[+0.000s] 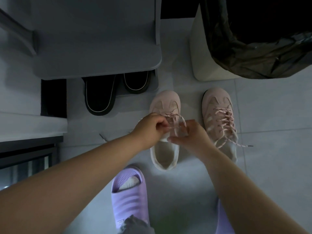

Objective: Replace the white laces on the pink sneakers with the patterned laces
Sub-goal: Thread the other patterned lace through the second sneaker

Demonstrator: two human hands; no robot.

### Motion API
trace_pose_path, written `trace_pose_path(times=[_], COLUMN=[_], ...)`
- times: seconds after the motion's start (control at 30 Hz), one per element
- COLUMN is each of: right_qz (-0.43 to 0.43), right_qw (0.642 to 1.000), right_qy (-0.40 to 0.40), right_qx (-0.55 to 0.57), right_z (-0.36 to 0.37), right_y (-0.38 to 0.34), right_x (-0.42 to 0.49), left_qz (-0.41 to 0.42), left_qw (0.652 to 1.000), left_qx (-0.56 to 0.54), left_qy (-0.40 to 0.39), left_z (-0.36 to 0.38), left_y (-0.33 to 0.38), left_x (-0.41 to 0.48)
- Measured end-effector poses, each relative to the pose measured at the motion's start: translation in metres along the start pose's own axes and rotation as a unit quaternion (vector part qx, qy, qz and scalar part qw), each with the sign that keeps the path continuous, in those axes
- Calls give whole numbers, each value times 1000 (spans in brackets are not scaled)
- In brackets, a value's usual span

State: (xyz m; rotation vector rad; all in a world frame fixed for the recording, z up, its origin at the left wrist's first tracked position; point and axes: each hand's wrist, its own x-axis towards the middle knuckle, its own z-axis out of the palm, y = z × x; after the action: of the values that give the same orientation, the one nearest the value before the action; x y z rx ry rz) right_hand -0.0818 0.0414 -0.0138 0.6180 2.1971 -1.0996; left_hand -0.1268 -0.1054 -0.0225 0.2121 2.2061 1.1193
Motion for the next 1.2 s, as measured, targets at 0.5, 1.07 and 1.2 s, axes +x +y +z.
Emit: trace_pose_path(times=[0.5, 1.07, 1.2], right_qz=[110, -251, -302], right_qw=[977, 930, 923], right_qy=[128, 177, 168], right_qx=[127, -204, -172], right_z=[4, 31, 42], right_y=[20, 9, 16], right_x=[14, -15, -23], left_qz=[-267, -1, 5], left_qw=[916, 964, 981], left_qx=[-263, 229, 193], left_qy=[-146, -135, -34], left_z=[-65, -52, -32], left_y=[-5, -14, -12], left_x=[-51, -16, 2])
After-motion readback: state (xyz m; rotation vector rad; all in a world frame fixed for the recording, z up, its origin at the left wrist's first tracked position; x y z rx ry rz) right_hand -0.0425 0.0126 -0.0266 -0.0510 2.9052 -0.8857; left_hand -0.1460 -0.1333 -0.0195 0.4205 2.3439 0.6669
